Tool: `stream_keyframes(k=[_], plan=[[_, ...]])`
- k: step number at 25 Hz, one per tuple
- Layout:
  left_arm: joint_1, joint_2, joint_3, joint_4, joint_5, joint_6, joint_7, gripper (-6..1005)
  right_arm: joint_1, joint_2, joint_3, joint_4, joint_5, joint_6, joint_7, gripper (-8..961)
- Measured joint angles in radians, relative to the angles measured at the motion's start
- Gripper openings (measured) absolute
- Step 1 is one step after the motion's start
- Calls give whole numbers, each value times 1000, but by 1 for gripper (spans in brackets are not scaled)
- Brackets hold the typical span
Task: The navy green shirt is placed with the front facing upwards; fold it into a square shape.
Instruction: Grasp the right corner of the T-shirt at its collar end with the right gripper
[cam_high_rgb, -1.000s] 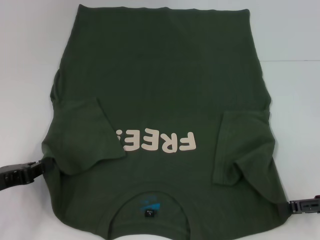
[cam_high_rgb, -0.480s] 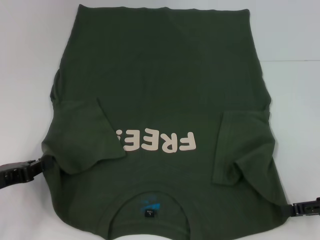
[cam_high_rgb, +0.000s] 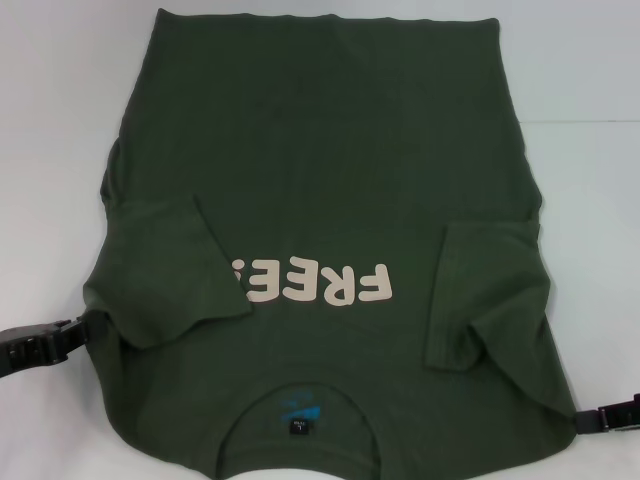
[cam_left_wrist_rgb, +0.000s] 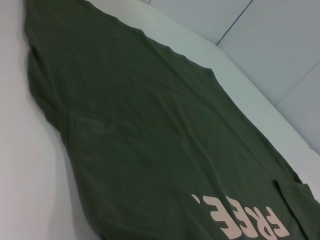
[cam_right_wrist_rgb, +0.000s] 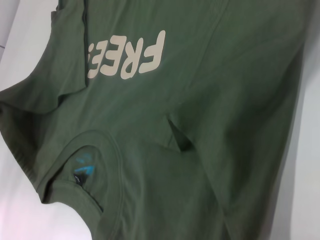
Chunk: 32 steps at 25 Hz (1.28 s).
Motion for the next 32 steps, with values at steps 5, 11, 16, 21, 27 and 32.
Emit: stream_keyframes(k=[5,11,16,21,27,32], plan=[[0,0,0,0,-1,-1,1,21,6,0,-2,0,-3,3,9,197],[0,0,0,0,-2,-1,1,21,9,0,-3,0,-15,4,9,183],[0,0,0,0,-2,-1,1,20,12,0,-3,6,-27,4,10,180],[0,0,0,0,-2,-1,1,20,13,0,-3,7,-28,7,11,177],[0,0,0,0,-2,-2,1,20,14,2,-3,9,-28,11,17,173],[-1,1,0,0,-1,-4,1,20,14,3,-3,9,-28,18,23,170]])
